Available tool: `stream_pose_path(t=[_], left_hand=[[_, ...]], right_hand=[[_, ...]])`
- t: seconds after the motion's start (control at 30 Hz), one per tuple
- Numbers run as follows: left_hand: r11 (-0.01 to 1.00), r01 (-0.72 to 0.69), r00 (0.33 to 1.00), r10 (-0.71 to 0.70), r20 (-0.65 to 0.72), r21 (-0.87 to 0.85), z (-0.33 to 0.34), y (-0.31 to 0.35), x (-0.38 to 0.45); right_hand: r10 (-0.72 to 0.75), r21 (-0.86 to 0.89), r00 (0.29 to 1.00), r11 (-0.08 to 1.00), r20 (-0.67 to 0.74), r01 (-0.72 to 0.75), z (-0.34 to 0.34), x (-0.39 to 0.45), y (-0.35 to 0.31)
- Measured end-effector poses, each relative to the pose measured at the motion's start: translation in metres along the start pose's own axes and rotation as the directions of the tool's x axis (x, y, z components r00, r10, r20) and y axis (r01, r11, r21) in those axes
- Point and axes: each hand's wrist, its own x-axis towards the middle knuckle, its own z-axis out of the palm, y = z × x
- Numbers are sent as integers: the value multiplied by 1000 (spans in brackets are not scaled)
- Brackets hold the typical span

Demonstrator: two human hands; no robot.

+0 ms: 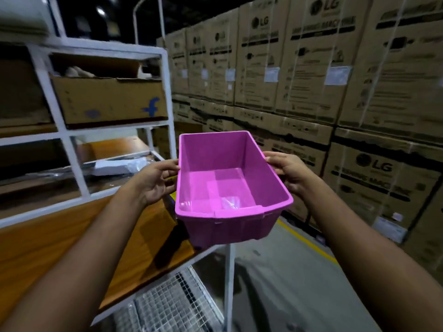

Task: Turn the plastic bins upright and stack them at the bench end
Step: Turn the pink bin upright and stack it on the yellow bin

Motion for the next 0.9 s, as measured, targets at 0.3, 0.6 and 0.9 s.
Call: stream_pose_path(t=[0.3, 0.6, 0.9], left_hand=[[998, -62, 932, 60, -357, 6, 10, -2, 45], [992, -127, 889, 109, -445, -10, 17, -1, 75], [994, -105, 862, 82, -501, -19, 7, -21, 103]], right_hand=[[79, -21, 957, 997, 279, -77, 6, 139, 13], [134, -132, 899, 988, 418, -86, 12, 238, 29], [207, -147, 884, 976, 420, -159, 15, 265, 64]])
